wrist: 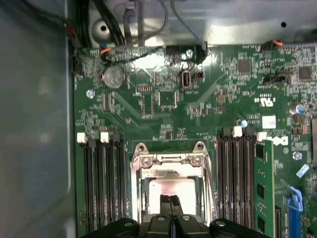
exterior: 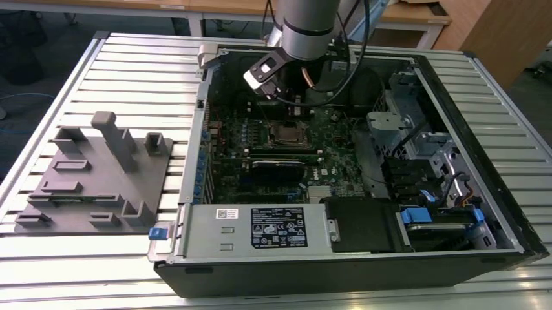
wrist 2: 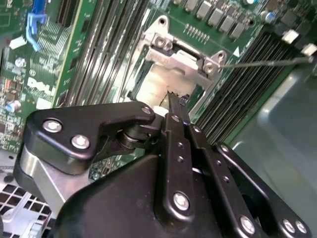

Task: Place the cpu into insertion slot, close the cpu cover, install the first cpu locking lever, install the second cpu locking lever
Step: 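Close the cpu cover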

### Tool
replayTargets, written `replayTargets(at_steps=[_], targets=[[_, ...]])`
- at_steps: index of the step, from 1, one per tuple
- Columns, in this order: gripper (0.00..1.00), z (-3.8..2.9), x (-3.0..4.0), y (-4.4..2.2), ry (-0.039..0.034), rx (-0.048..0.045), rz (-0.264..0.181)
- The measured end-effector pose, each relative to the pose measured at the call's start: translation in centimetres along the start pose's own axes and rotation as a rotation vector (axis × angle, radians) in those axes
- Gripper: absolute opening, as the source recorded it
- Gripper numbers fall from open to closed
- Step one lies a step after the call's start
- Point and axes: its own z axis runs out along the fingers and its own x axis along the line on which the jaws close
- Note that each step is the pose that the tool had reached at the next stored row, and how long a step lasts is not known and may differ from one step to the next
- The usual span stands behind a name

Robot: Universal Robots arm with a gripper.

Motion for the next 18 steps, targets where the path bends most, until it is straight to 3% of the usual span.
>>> replayTargets(at_steps=[4, 14, 18], targets=[[0.10, 0.32, -0.02, -0.35, -0.0001, 0.0000, 0.000], [0.10, 0.33, -0.02, -0.37, 0.0000, 0.0000, -0.002], [0.10, 0.33, -0.02, -0.37, -0.0002, 0.0001, -0.042]])
